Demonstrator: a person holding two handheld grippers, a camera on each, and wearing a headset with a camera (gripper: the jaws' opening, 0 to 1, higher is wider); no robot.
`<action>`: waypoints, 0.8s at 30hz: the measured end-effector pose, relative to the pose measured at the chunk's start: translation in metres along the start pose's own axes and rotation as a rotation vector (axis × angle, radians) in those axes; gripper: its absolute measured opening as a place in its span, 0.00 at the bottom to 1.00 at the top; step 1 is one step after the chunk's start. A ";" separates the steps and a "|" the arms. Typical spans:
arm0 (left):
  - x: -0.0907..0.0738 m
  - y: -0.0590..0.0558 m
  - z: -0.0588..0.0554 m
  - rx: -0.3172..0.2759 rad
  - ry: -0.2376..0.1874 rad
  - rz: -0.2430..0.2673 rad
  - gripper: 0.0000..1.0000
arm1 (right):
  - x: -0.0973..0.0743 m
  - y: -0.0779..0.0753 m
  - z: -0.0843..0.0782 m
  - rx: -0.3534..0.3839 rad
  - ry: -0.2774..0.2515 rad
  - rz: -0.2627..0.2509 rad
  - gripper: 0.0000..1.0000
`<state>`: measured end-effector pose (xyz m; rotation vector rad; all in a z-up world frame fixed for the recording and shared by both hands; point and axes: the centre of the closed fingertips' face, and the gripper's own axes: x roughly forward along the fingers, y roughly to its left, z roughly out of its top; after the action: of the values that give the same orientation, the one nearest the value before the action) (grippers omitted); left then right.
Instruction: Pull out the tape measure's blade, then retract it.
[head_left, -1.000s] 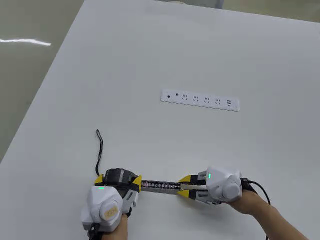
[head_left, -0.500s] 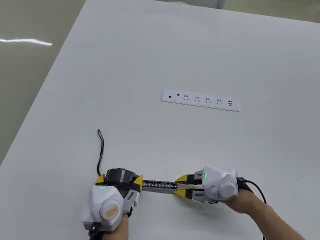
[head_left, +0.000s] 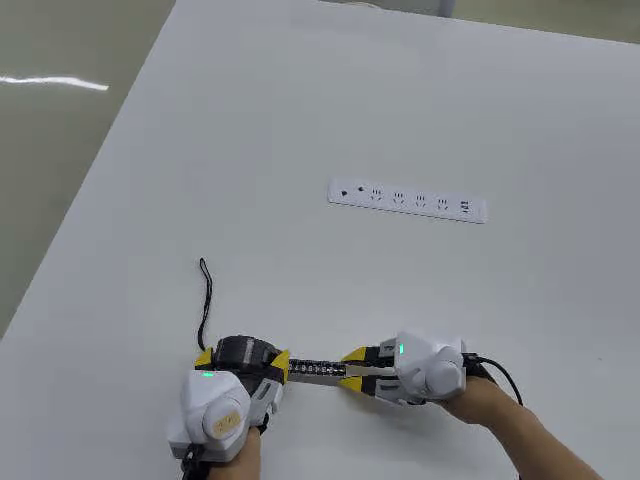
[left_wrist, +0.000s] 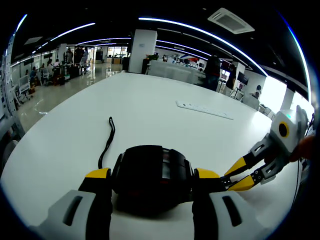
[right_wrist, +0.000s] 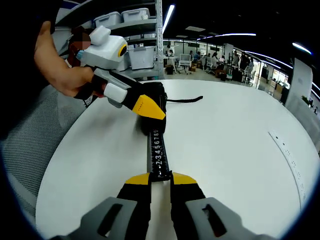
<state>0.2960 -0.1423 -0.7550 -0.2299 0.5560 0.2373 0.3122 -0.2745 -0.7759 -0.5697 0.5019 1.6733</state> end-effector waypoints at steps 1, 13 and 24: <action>0.000 0.000 0.000 0.000 0.000 -0.001 0.62 | 0.001 0.000 0.001 0.000 -0.001 0.001 0.12; -0.001 0.001 0.000 -0.007 0.002 -0.007 0.62 | 0.011 0.002 0.009 0.001 -0.012 0.006 0.12; -0.002 0.001 0.001 -0.014 0.002 -0.019 0.62 | 0.019 0.004 0.016 -0.002 -0.021 0.013 0.12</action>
<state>0.2949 -0.1416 -0.7534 -0.2488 0.5541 0.2221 0.3037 -0.2501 -0.7750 -0.5504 0.4899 1.6907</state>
